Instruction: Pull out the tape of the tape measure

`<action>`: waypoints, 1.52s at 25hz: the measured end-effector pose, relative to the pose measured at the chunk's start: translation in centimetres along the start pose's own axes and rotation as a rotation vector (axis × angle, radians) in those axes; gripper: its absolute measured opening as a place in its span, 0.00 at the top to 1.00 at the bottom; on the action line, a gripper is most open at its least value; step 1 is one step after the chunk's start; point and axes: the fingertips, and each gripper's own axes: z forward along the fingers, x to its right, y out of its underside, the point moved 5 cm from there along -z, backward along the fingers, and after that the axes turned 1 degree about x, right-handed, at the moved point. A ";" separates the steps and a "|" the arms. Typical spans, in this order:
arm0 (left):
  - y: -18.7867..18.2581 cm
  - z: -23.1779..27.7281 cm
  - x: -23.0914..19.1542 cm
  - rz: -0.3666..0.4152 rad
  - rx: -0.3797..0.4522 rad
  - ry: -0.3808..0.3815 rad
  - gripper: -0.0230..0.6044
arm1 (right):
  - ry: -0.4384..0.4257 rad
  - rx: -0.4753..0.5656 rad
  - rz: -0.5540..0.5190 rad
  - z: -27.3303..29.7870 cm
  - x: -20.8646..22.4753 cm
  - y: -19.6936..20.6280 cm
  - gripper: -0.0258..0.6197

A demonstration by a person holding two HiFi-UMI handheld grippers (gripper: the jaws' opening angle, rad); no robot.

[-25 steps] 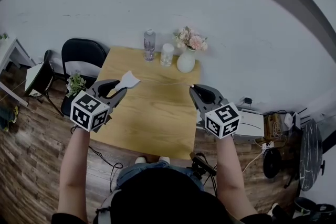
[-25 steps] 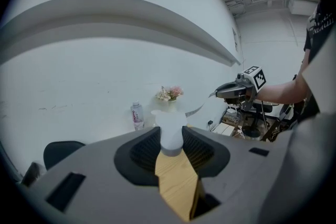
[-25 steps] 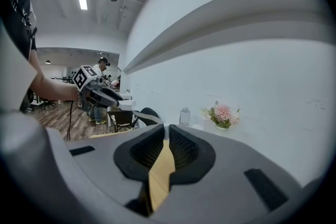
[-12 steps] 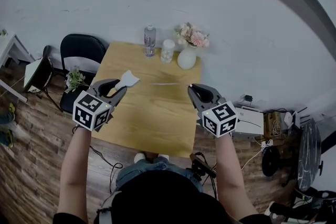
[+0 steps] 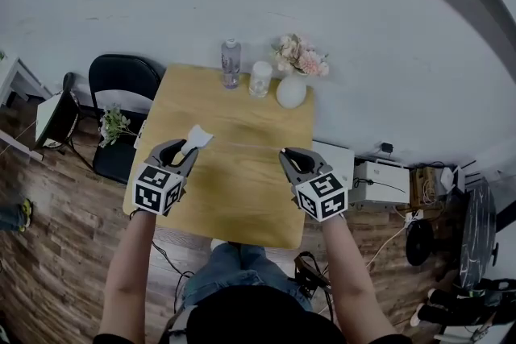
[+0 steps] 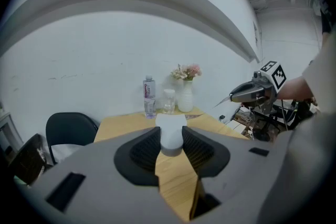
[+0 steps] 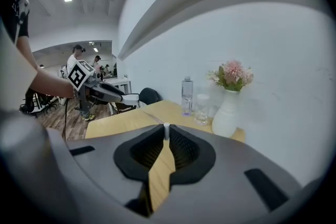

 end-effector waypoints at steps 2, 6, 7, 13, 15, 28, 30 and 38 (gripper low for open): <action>1.0 1.1 -0.6 -0.003 -0.018 -0.009 0.75 | 0.007 -0.025 0.024 1.3 0.2 1.0 0.89; 2.6 3.3 -1.8 -0.008 -0.031 -0.036 0.75 | 0.013 -0.076 0.070 4.0 0.9 2.7 0.89; 2.9 3.8 -2.1 -0.009 -0.032 -0.043 0.75 | 0.015 -0.085 0.083 4.6 1.1 3.1 0.89; 5.2 5.8 -3.0 -0.040 -0.045 -0.055 0.75 | 0.006 -0.125 0.221 7.4 2.2 5.9 0.89; 6.2 6.4 -3.1 -0.043 -0.060 -0.049 0.75 | 0.010 -0.149 0.246 8.2 2.5 6.9 0.89; 10.7 9.5 -3.4 -0.072 -0.125 -0.072 0.75 | 0.027 -0.301 0.273 12.2 3.1 11.9 0.89; 11.1 9.9 -3.3 -0.070 -0.134 -0.076 0.75 | 0.042 -0.312 0.275 12.4 3.3 12.1 0.89; 12.9 10.6 -2.7 -0.058 -0.181 -0.113 0.74 | 0.058 -0.358 0.225 12.8 3.4 13.2 0.89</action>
